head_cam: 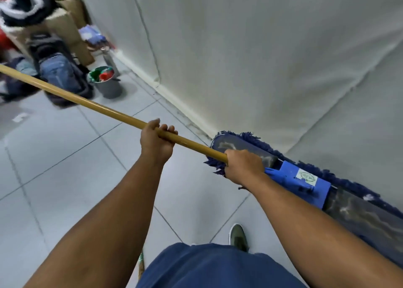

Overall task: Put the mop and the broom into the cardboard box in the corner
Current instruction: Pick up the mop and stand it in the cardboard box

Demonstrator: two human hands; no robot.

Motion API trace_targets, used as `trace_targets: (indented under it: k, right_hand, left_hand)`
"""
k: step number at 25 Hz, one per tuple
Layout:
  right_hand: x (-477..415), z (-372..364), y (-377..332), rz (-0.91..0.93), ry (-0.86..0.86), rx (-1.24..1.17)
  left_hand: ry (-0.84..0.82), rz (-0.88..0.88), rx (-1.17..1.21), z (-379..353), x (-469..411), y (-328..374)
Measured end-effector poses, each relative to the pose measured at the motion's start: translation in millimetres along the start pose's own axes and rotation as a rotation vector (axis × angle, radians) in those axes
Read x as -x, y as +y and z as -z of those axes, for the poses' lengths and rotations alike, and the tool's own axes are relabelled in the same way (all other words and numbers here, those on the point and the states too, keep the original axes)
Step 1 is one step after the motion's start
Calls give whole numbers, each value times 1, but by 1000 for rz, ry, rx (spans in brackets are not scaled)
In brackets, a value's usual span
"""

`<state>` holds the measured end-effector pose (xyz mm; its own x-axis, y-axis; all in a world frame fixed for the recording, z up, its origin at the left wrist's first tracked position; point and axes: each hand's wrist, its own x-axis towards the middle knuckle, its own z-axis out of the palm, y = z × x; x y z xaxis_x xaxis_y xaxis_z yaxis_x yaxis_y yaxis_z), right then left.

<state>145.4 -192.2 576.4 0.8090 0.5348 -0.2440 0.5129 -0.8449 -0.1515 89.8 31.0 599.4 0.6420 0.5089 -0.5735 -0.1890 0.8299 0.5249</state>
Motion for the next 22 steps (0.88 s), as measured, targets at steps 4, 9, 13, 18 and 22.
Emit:
trace_targets:
  k: [4,9,13,18,22]
  right_hand:
    - [54,-2,31,-198,21,-28]
    - [147,-3,85,-449,62,-83]
    - [229,-6,131,-626,129,-121]
    - [341,-17,183,-772,182,-166]
    - [458,-27,231,-872,243,-217]
  left_hand:
    - [-50,145,-15,-29,4,-41]
    - [-167,323,-152,-72,58,-116]
    - [-285,449,-268,-100,124,-180]
    - [-436,547,-376,-118,223,-265]
    - [-569,589,-418,-116,327,-341]
